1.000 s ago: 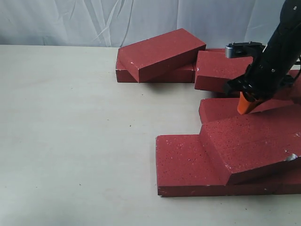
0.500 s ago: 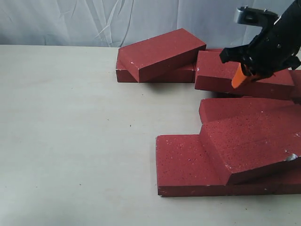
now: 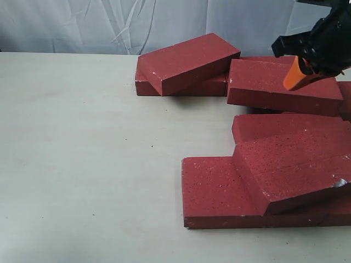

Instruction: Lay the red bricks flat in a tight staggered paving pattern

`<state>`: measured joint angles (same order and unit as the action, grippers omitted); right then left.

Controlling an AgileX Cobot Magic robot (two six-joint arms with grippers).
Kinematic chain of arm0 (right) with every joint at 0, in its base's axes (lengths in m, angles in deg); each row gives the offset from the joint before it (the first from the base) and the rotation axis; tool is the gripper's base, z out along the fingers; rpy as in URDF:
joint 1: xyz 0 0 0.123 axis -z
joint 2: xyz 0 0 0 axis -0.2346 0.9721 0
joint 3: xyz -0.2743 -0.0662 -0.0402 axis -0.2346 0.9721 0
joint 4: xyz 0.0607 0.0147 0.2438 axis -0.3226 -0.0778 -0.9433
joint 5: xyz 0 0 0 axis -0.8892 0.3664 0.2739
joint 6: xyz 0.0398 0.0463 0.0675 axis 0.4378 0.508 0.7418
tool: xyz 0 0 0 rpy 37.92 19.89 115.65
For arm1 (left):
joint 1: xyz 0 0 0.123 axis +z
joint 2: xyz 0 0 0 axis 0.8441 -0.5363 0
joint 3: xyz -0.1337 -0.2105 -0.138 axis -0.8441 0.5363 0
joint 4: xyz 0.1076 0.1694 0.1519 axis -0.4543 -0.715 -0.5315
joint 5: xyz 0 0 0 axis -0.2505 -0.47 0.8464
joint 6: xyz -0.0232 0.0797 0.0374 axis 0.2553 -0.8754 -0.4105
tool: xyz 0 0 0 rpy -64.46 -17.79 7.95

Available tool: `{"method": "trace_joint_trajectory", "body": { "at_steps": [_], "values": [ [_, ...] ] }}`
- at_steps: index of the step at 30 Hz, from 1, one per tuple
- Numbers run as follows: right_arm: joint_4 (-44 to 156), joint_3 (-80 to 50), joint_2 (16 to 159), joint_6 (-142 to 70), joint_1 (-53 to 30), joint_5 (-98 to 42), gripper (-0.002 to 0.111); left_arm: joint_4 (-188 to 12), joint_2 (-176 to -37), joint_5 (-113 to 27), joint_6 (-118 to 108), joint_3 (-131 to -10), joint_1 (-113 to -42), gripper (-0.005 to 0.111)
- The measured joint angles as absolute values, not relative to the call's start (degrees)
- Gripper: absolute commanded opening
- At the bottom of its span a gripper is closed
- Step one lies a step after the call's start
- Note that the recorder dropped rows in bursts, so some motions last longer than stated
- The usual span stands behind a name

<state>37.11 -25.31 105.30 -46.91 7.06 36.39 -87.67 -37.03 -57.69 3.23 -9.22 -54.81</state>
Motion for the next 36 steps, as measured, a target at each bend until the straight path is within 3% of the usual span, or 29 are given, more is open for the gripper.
{"method": "trace_joint_trajectory", "body": {
  "at_steps": [17,36],
  "values": [
    [44.5,-25.3,105.3,-40.0,7.1,38.7,-0.001,-88.0,-37.0,-57.5,3.2,-9.2,-54.8,0.0],
    [44.5,-25.3,105.3,-39.6,7.1,33.8,-0.001,-88.5,-37.0,-42.2,3.2,-9.2,-54.8,0.0]
  ]
}}
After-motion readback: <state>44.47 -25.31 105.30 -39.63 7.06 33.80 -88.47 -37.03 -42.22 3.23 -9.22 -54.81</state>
